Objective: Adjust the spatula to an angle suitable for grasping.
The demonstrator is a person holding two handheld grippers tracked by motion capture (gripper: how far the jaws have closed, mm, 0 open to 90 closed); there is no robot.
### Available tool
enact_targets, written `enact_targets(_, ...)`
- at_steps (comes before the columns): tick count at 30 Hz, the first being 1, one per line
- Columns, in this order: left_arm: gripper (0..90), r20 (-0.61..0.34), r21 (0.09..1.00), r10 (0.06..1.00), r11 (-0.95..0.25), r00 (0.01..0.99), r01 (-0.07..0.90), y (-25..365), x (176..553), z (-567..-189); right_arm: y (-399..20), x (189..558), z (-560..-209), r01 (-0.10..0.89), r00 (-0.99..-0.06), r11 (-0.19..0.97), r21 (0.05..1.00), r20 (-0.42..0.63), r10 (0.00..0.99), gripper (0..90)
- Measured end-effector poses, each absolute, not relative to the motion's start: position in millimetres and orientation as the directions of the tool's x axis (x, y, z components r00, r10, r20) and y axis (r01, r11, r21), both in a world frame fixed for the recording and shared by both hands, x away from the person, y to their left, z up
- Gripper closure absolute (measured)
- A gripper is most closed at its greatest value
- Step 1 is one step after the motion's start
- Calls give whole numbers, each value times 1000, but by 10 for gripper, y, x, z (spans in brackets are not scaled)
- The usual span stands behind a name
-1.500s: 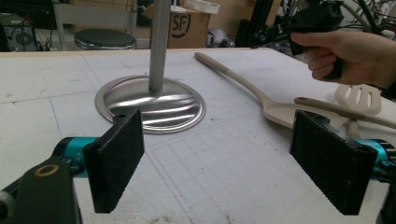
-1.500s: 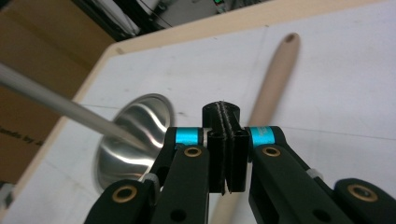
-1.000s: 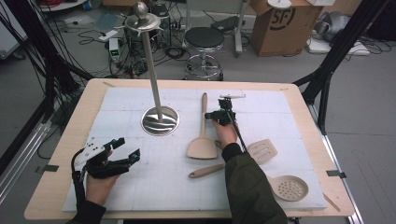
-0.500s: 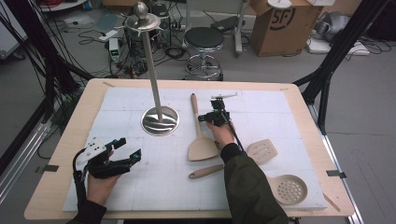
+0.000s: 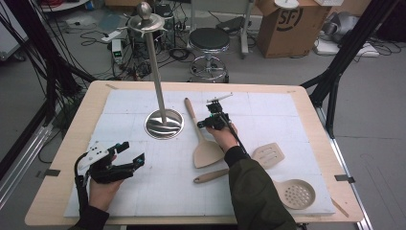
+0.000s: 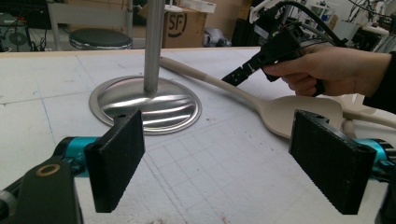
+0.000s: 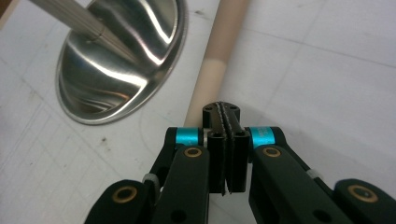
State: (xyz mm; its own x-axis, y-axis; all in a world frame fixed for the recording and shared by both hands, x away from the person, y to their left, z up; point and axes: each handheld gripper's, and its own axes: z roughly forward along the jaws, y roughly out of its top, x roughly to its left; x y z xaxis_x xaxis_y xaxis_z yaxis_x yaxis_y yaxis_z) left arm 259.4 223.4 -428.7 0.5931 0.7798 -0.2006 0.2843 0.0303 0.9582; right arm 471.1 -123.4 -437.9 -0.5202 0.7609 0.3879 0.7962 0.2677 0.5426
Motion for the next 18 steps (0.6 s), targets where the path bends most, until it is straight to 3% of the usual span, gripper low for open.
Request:
enact_targets(9, 189, -201, 957, 781, 30, 591, 287, 2241, 2590, -4287, -993, 4673, -4265, 740, -605, 399, 541, 278, 746, 892)
enact_targets(18, 190, -200, 960, 779, 33, 594, 279, 2261, 2566, -4276, -1017, 4673, -4228, 741, -593, 388, 549, 261, 762, 881)
